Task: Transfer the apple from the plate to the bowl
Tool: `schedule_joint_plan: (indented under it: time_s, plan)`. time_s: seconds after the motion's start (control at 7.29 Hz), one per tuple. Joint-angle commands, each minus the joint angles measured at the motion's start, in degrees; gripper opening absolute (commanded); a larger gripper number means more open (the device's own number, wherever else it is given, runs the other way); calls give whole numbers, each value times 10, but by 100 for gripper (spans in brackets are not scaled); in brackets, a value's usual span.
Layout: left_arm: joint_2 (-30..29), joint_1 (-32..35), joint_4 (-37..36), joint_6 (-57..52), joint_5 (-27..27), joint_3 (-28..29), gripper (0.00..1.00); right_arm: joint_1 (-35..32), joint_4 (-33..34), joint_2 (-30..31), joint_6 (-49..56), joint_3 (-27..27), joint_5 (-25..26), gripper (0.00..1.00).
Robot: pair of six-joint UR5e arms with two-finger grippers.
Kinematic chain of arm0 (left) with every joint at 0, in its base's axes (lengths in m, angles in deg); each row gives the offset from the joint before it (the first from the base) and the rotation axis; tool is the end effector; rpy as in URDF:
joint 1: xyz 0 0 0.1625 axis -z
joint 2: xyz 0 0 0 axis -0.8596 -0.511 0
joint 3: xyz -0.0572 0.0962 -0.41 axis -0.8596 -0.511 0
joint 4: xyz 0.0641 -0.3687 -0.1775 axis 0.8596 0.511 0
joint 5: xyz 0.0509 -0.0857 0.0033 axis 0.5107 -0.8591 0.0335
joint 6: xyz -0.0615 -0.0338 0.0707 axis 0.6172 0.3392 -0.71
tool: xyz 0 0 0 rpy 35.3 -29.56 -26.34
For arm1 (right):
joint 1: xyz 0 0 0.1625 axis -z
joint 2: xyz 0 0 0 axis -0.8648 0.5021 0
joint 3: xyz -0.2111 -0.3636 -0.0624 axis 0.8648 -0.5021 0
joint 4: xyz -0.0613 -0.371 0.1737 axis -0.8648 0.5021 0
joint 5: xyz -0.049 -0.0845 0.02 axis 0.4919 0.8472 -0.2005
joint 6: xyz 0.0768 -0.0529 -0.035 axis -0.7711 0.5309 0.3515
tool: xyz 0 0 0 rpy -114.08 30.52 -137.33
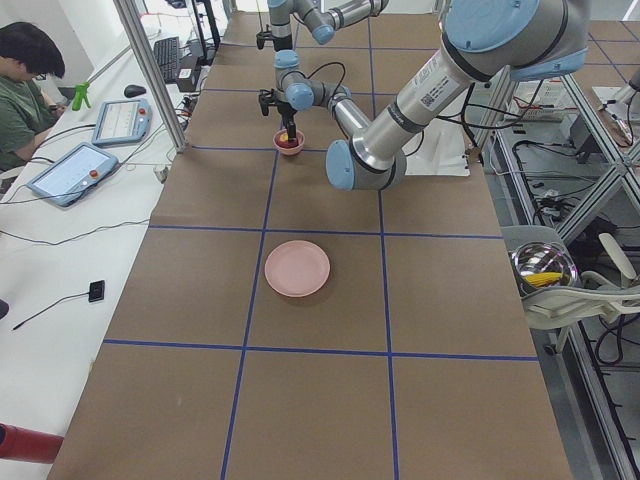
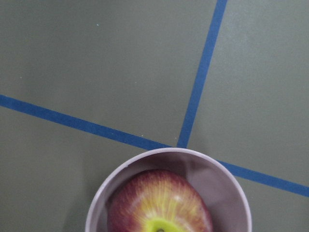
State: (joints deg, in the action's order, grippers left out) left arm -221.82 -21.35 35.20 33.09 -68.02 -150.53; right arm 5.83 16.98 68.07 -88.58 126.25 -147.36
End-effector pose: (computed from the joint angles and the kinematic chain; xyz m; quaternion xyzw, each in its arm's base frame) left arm 0.5698 -0.5631 0.1379 -0.0207 0.4223 -0.1524 0.8933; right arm -0.3359 -0.5893 0.3425 -0.0068 -0.3871 -0.0169 0.9218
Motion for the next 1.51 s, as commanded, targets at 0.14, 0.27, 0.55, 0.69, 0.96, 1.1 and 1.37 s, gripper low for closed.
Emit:
schedule_joint_plan:
  time_s: [0.14,0.27,0.55,0.69,0.96,1.1,1.37]
  plan:
    - [148,102,-70,-183,-76,-181,99,-63,4,50,123,1,1,100]
    - [212,139,-79,-222,-76,-237,99,-92,2,77,175,3,-1,100]
    - [313,219,-82,-333,-77,-277,99,-147,2,124,216,14,-5,100]
    - [329,283,-94,-374,-81,-262,99,-164,2,144,216,14,-5,100]
    - [415,401,-91,-631,-142,-222,99,-221,7,164,217,10,-34,100]
    - [452,437,-90,-695,-155,-204,99,-251,7,187,227,9,-38,100]
    - [464,491,-56,-737,-158,-152,99,-294,8,229,329,7,-44,100]
